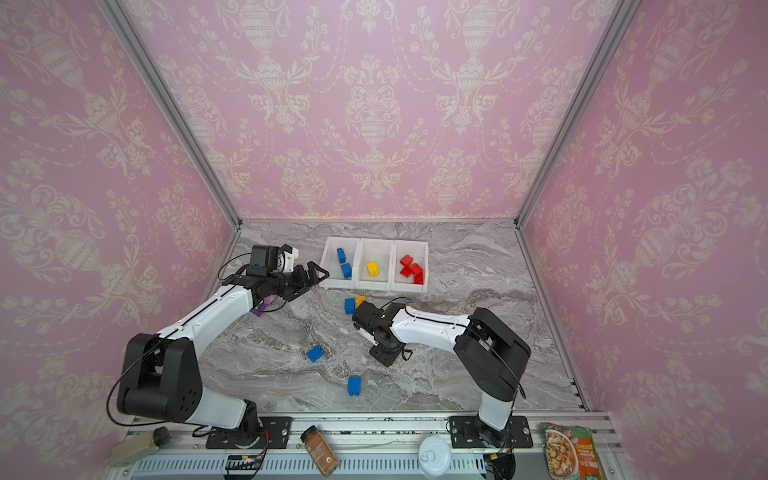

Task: Sort the legos into containers by color
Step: Pick up the lego from the bottom-center of the table.

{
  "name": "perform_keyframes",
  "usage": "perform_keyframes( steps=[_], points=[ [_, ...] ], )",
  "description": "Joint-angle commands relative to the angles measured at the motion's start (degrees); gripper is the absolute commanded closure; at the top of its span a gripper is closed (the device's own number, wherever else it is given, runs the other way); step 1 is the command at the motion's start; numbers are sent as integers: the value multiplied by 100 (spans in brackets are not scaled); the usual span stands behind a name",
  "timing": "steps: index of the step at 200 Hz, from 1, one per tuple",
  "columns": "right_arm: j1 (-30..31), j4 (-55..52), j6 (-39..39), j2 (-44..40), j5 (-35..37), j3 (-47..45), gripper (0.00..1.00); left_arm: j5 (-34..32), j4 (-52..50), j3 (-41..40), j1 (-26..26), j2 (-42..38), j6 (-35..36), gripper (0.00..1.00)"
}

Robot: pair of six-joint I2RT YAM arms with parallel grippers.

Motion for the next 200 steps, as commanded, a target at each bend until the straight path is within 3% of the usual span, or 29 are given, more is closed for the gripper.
perform_keyframes(
  steps=[1,67,120,150,200],
  points=[
    [31,-189,32,-193,113,139,78,103,-173,21,67,-123,238,1],
    [-115,-422,47,-561,254,580,78,59,-73,-129,126,-180,349,1],
    [-988,-216,98,-681,227,1354,78,128,-64,-132,130,-183,357,1],
    [-1428,-107,95,-279,254,2156,78,174,-20,-144,127,-189,330,1],
    [-1815,-331,-5,1163,313,4034,78,245,36,-188,132,-196,307,1]
  ],
)
